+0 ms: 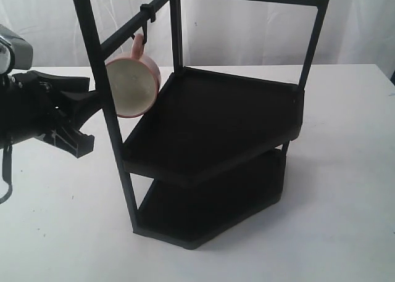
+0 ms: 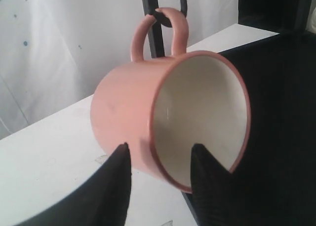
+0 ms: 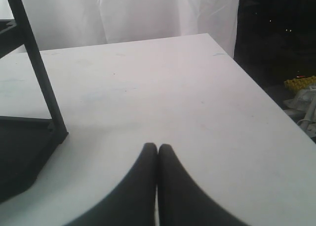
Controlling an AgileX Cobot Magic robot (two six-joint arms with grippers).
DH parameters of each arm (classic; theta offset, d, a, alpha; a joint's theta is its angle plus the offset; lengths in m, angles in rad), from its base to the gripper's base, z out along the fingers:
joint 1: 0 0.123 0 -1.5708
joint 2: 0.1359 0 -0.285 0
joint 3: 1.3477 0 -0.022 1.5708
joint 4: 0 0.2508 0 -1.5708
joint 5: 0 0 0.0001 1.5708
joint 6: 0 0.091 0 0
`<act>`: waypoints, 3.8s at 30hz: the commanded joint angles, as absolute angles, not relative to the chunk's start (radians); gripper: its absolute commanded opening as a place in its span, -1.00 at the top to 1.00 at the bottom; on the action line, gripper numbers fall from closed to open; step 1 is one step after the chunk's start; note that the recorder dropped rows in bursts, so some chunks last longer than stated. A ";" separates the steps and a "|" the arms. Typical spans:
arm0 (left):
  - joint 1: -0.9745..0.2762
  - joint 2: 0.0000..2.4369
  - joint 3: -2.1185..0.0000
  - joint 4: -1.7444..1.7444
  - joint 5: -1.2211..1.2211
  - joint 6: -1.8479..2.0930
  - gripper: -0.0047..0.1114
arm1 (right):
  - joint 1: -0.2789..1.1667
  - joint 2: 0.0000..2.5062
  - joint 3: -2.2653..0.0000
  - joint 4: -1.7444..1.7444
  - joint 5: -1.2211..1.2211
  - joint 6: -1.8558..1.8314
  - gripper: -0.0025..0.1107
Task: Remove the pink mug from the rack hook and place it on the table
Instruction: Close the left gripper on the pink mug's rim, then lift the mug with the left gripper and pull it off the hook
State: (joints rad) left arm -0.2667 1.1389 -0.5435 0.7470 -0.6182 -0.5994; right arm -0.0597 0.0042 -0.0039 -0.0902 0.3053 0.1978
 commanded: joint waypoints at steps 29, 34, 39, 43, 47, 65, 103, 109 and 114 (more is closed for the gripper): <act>-0.270 1.229 -0.561 0.454 -0.680 -0.250 0.15 | -0.070 0.000 0.000 -0.097 0.297 0.198 0.96; -0.270 1.289 -0.609 0.454 -0.677 -0.250 0.15 | -0.070 0.000 0.000 -0.097 0.297 0.198 0.96; -0.270 1.316 -0.637 0.454 -0.677 -0.250 0.15 | -0.070 0.000 0.000 -0.097 0.297 0.198 0.96; -0.270 1.327 -0.646 0.452 -0.690 -0.250 0.15 | -0.070 0.000 0.000 -0.097 0.297 0.198 0.96; -0.270 1.338 -0.664 0.452 -0.684 -0.250 0.15 | -0.070 0.000 0.000 -0.097 0.297 0.198 0.96; -0.270 1.339 -0.667 0.442 -0.641 -0.292 0.86 | -0.070 0.000 0.000 -0.097 0.297 0.198 0.96; -0.270 1.129 -0.667 0.424 -0.392 -0.227 0.92 | -0.070 0.000 0.000 -0.097 0.297 0.206 0.96; -0.270 1.043 -0.667 0.424 -0.388 -0.227 0.92 | -0.070 0.000 0.000 -0.097 0.297 0.206 0.96; -0.270 0.989 -0.667 0.424 -0.328 -0.225 0.92 | -0.070 0.000 0.000 -0.097 0.297 0.206 0.96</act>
